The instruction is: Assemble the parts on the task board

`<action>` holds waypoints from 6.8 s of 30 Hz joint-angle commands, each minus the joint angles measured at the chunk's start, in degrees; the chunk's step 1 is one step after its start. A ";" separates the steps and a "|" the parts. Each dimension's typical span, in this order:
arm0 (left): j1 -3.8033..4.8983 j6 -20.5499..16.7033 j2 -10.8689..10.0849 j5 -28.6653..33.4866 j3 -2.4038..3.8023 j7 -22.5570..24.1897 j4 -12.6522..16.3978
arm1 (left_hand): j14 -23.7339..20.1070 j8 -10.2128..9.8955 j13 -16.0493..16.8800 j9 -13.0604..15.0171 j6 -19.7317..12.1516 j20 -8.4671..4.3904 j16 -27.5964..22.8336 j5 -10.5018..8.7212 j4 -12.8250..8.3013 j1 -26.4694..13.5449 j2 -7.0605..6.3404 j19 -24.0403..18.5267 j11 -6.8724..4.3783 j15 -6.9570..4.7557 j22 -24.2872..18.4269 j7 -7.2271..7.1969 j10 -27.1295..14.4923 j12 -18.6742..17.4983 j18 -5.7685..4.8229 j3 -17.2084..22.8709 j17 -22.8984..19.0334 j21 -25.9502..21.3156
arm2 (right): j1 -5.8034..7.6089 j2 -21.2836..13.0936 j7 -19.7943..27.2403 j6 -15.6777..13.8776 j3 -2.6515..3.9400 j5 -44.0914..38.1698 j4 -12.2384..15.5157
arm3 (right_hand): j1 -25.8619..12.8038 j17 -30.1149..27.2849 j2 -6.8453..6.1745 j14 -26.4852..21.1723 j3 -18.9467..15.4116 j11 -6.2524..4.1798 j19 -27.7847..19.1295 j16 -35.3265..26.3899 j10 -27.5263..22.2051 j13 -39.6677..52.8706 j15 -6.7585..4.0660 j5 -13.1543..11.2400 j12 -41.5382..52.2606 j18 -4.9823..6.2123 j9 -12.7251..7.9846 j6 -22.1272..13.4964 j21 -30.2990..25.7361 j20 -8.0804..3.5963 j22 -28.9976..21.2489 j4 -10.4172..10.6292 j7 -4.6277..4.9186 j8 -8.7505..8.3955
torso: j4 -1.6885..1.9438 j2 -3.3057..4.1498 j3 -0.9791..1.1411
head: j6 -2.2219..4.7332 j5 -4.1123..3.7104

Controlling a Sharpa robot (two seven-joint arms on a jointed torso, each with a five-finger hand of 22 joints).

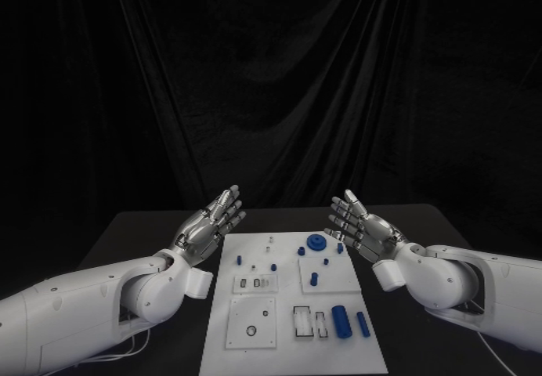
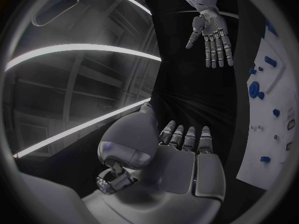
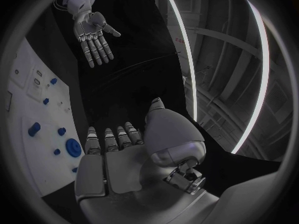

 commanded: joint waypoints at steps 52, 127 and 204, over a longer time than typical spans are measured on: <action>2.95 0.37 -15.46 0.41 0.96 10.12 14.54 | 2.56 4.46 2.25 1.68 17.43 5.47 2.28 15.19 0.08 10.94 -0.15 1.53 7.17 2.62 0.66 7.21 9.31 14.86 2.76 2.08 1.07 1.12 | 17.39 0.96 -31.33 -13.18 0.05 -117.26 2.05 | 23.24 52.36 -16.06 80.60 21.73 8.21 73.52 69.97 49.40 2.99 -3.40 1.87 21.17 -3.36 4.31 40.38 70.33 -5.67 57.20 -3.39 5.61 10.18 | 4.47 13.08 -3.79 | -8.69 -1.87; 3.02 3.57 -15.14 2.02 1.06 7.26 14.20 | 0.96 4.01 1.95 1.62 16.04 6.64 2.16 19.25 -0.97 15.21 -0.79 0.52 8.78 4.47 0.45 8.36 5.59 14.79 2.65 3.82 0.76 0.51 | 10.54 6.04 -28.74 -11.12 0.05 -119.30 -5.38 | 23.16 57.28 -17.53 81.22 29.82 7.63 73.42 72.74 55.00 3.61 -3.60 6.91 18.57 -3.90 7.98 46.38 74.04 -5.67 64.40 -4.16 6.61 8.42 | 5.04 15.56 -5.23 | -8.11 -4.81; 3.01 5.31 -13.68 0.88 0.91 6.01 13.09 | 1.54 4.09 1.92 1.66 16.19 8.05 3.09 20.12 -1.29 16.42 -0.88 1.08 9.69 5.78 0.68 8.89 5.29 14.93 2.71 4.45 0.99 0.89 | 13.60 20.10 -27.55 -11.67 0.70 -113.93 -17.95 | 22.00 60.42 -17.50 83.16 34.05 6.46 76.32 73.98 64.41 3.29 -3.53 5.74 11.96 -4.89 17.30 50.36 76.79 -5.74 70.41 -6.36 8.20 11.28 | 5.43 15.62 -5.41 | -9.32 -2.71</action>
